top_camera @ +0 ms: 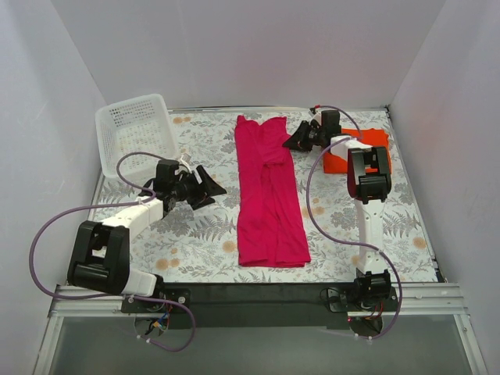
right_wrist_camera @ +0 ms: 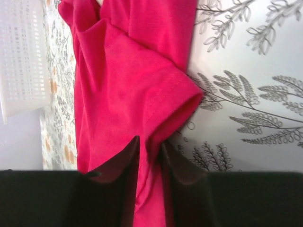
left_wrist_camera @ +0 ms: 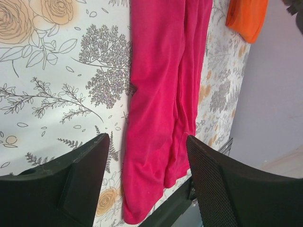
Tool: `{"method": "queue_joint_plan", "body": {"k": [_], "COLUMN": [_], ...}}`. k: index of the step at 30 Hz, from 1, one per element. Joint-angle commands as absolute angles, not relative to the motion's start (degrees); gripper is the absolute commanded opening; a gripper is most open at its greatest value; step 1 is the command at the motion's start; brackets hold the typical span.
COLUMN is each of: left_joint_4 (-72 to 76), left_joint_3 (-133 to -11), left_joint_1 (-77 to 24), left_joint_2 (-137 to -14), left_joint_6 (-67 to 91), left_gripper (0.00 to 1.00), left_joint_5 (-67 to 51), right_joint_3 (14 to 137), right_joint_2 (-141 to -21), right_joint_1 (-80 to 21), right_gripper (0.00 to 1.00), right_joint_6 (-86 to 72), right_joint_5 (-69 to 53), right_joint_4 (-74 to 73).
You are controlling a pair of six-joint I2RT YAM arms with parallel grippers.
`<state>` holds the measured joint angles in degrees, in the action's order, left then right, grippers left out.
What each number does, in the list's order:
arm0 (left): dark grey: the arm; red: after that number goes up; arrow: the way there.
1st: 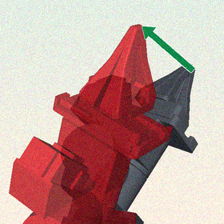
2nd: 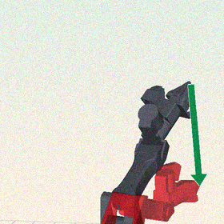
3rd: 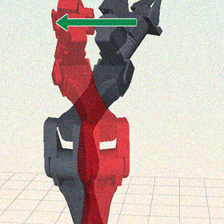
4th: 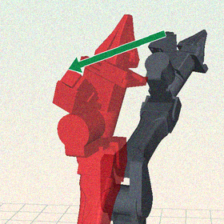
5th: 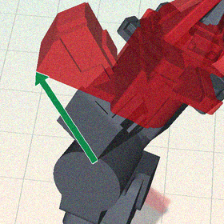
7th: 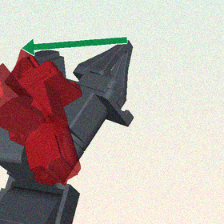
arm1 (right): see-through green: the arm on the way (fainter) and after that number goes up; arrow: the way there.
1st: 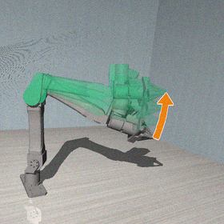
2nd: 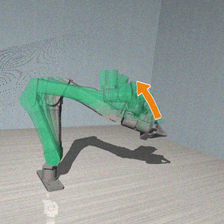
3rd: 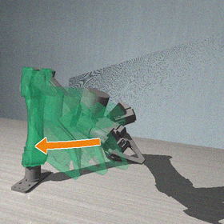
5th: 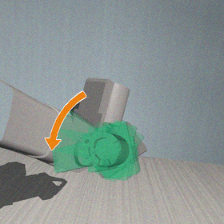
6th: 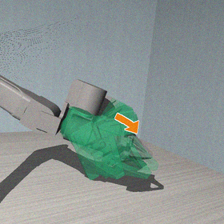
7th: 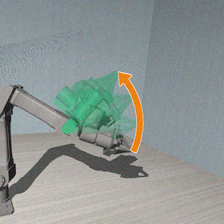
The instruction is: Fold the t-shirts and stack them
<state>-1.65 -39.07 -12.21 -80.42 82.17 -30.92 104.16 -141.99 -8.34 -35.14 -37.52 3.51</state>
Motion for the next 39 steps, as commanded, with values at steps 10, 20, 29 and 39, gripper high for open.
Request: {"method": "queue_joint_plan", "body": {"k": [10,20,29,39], "left_joint_4": [-12.83,-14.67,-16.71,-6.16], "left_joint_3": [-42.80,-41.48,-32.09,-27.86], "left_joint_1": [-28.18,-43.50,-59.05,-65.92], "left_joint_2": [-73.57,-58.46,-56.07,-65.82], "left_joint_6": [67.52,36.59,12.13,10.99], "left_gripper": [0.61,0.63,0.65,0.64], "left_joint_5": [-21.73,-19.77,-16.71,-8.00], "right_joint_3": [98.89,66.66,41.25,31.21], "right_joint_2": [-122.80,-92.05,-67.08,-62.05], "right_joint_1": [-8.70,-13.00,-29.23,-38.50], "right_gripper": [0.48,0.64,0.74,0.68], "right_joint_6": [-3.81,74.31,74.02,63.19], "right_joint_5": [-32.87,-48.88,-42.29,-32.43], "right_joint_4": [-16.51,-53.08,-40.38,-29.71]}}
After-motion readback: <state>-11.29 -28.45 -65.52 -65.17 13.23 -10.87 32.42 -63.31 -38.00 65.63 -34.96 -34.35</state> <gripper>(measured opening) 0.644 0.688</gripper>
